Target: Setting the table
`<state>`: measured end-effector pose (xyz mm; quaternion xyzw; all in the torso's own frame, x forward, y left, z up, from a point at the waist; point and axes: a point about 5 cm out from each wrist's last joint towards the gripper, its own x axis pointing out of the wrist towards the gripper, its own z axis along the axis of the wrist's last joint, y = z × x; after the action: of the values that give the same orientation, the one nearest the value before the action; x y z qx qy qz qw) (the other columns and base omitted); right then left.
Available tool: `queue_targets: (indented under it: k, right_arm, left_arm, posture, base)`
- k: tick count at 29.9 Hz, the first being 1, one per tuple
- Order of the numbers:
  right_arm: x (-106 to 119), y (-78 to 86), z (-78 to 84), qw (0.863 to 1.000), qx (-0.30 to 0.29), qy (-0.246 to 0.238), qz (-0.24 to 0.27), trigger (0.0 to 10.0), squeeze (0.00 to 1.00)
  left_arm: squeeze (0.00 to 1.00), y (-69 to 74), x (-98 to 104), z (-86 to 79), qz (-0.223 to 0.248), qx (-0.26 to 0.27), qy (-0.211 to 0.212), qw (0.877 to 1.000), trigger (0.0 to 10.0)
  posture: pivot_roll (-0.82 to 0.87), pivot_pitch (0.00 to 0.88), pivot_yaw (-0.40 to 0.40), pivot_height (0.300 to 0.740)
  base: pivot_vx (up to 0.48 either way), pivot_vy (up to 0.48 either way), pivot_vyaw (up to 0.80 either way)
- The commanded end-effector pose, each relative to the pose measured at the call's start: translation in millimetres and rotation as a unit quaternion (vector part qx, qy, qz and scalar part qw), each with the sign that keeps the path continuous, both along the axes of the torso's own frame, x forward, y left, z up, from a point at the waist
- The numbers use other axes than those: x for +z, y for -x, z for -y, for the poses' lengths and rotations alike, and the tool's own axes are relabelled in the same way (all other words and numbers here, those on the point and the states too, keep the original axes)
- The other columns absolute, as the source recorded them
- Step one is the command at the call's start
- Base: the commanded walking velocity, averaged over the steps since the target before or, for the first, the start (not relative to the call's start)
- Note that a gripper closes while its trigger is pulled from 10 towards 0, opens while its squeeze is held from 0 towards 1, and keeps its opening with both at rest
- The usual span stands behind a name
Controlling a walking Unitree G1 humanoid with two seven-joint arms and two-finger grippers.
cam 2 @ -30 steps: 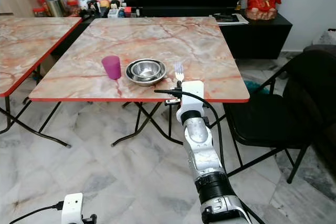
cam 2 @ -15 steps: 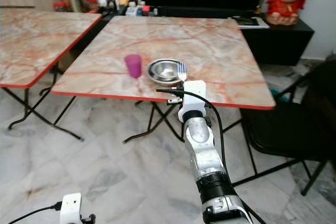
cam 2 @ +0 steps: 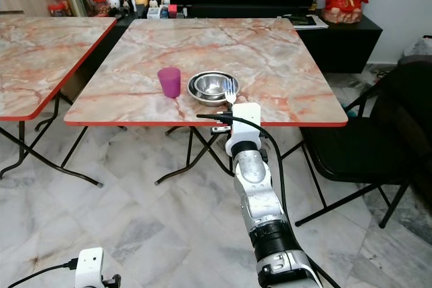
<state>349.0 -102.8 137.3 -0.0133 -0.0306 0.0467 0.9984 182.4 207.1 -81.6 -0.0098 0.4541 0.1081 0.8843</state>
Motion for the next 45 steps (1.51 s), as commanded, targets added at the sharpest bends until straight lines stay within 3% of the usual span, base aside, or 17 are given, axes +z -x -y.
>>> queue_targets:
  k: [1,12,24,28,45]
  right_arm:
    - [1.2,-1.9,2.1,1.000,-0.006,-0.001,-0.001,10.0,0.00]
    - [0.7,-3.8,7.3,1.000,-0.020,0.001,-0.006,10.0,0.00]
    - [3.4,-2.6,2.2,1.000,0.001,0.022,0.009,10.0,0.00]
    - [4.6,-2.5,2.2,1.000,-0.004,0.000,0.011,10.0,0.00]
    - [3.8,-3.3,5.8,1.000,-0.012,0.002,0.008,10.0,0.00]
  left_arm:
    - [0.00,-1.8,1.1,-1.1,0.003,-0.005,-0.003,1.000,10.0]
    - [0.00,-2.7,1.5,-0.9,0.003,-0.009,-0.005,1.000,10.0]
    - [0.00,-3.0,1.7,-1.1,0.003,-0.007,-0.005,1.000,10.0]
    - [0.00,-3.1,1.6,-0.7,0.003,-0.006,-0.004,1.000,10.0]
    - [0.00,-2.9,1.3,0.5,0.003,-0.008,-0.003,1.000,10.0]
  posture:
    - [-0.06,0.000,0.025,0.740]
    - [-0.06,0.000,0.027,0.740]
    - [-0.06,0.000,0.028,0.740]
    - [-0.06,0.000,0.025,0.740]
    - [-0.06,0.000,0.025,0.740]
  base:
    - [0.266,0.000,0.00]
    - [0.283,0.000,0.00]
    - [0.291,0.000,0.07]
    - [0.289,0.000,0.53]
    - [0.290,0.000,0.00]
